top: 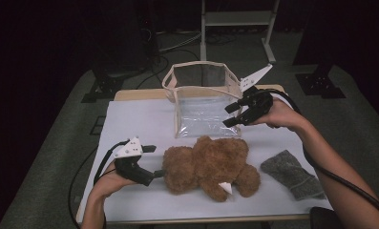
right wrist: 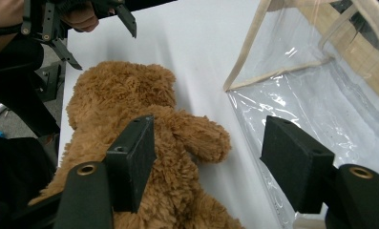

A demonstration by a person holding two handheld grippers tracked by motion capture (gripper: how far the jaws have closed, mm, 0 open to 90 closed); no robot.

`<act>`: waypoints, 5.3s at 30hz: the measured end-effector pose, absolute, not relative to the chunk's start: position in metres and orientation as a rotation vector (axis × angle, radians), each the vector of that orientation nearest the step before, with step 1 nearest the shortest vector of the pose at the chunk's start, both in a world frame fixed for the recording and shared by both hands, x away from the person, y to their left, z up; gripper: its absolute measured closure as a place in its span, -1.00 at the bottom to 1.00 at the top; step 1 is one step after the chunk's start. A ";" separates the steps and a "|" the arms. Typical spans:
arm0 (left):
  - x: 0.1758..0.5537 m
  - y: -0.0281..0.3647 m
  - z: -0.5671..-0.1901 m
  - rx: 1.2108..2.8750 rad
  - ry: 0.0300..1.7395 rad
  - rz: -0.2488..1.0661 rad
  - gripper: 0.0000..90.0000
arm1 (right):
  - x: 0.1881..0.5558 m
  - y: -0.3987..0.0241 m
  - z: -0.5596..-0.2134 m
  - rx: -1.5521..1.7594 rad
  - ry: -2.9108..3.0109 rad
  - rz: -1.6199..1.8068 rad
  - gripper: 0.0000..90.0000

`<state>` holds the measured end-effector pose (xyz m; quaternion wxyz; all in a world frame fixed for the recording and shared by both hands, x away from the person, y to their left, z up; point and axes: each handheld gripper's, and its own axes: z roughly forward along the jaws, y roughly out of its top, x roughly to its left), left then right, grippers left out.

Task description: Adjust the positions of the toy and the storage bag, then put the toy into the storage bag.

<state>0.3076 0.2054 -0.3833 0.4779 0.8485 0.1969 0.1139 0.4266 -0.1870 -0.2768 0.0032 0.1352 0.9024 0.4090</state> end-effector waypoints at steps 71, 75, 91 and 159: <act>0.305 0.227 -0.391 2.082 0.581 0.282 -0.93 | 0.525 -0.126 -0.242 0.399 2.895 1.062 -0.13; 0.304 0.229 -0.390 2.083 0.578 0.287 -0.93 | 0.533 -0.126 -0.247 0.417 2.903 1.037 -0.11; 0.302 0.230 -0.391 2.084 0.586 0.283 -0.93 | 0.544 -0.120 -0.263 0.434 2.916 0.952 0.28; 0.299 0.229 -0.395 2.097 0.582 0.256 -0.93 | 0.450 -0.130 -0.262 0.318 2.944 1.011 0.32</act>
